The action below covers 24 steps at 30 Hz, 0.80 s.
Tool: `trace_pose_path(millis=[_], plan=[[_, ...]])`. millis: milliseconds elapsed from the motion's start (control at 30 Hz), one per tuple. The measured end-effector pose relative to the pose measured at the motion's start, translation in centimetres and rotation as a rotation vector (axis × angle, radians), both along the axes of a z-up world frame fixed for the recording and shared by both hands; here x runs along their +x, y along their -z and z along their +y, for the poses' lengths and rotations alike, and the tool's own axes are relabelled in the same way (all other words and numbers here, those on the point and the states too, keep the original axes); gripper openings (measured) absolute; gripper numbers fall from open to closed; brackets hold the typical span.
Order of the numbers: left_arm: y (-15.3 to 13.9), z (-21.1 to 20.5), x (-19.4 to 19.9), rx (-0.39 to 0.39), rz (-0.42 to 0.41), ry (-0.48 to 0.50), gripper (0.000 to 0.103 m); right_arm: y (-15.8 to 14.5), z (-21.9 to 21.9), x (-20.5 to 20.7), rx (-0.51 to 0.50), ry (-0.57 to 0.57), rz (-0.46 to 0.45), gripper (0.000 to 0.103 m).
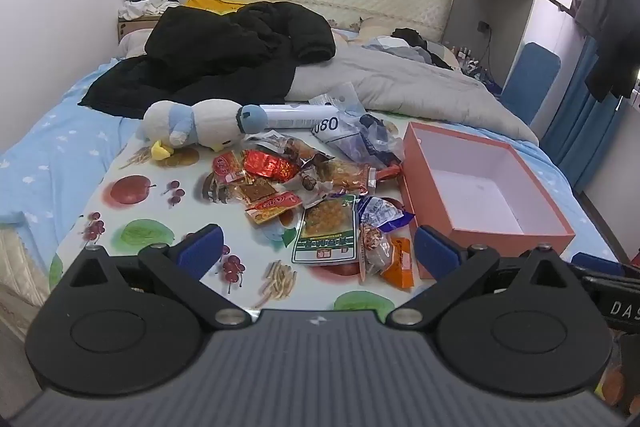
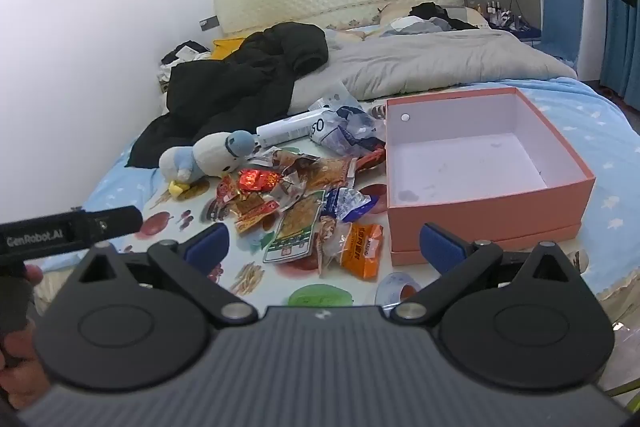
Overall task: Organize snacks
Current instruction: 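Move both tools toward the snack pile beside the pink box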
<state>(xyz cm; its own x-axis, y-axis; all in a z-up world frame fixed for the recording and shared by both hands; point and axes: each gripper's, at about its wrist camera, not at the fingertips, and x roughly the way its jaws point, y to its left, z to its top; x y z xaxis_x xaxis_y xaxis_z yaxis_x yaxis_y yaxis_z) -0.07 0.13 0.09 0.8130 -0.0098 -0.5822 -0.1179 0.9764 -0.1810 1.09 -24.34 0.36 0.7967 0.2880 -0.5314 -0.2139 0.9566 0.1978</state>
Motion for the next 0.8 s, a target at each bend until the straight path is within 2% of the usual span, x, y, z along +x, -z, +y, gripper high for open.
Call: trace_pose_path(millis=[67, 200, 233, 333, 367, 533, 800], plan=[[-0.1, 0.1, -0.2, 0.005, -0.002, 0.003, 0.103, 0.2, -0.1, -0.2, 0.012, 0.002, 0.011, 0.103], [0.3, -0.7, 0.0, 0.064, 0.015, -0.001, 0.103, 0.8, -0.6, -0.5, 0.020, 0.007, 0.032, 0.103], [0.4, -0.6, 0.0, 0.058, 0.015, 0.003, 0.103, 1.0, 0.1, -0.5, -0.006, 0.006, 0.038, 0.103], [0.5, -0.5, -0.5, 0.050, 0.001, -0.001, 0.103, 1.1, -0.2, -0.2, 0.008, 0.003, 0.047, 0.103], [0.6, -0.5, -0.4, 0.049, 0.004, 0.003, 0.103, 1.2, -0.6, -0.6, 0.022, -0.001, 0.023, 0.103], [1.0, -0.5, 0.4, 0.044, 0.014, 0.017, 0.103, 1.4, -0.2, -0.7, -0.010, -0.012, 0.021, 0.103], [0.9, -0.8, 0.1, 0.062, 0.004, 0.033, 0.103, 1.2, 0.4, -0.8, -0.017, -0.019, 0.036, 0.103]])
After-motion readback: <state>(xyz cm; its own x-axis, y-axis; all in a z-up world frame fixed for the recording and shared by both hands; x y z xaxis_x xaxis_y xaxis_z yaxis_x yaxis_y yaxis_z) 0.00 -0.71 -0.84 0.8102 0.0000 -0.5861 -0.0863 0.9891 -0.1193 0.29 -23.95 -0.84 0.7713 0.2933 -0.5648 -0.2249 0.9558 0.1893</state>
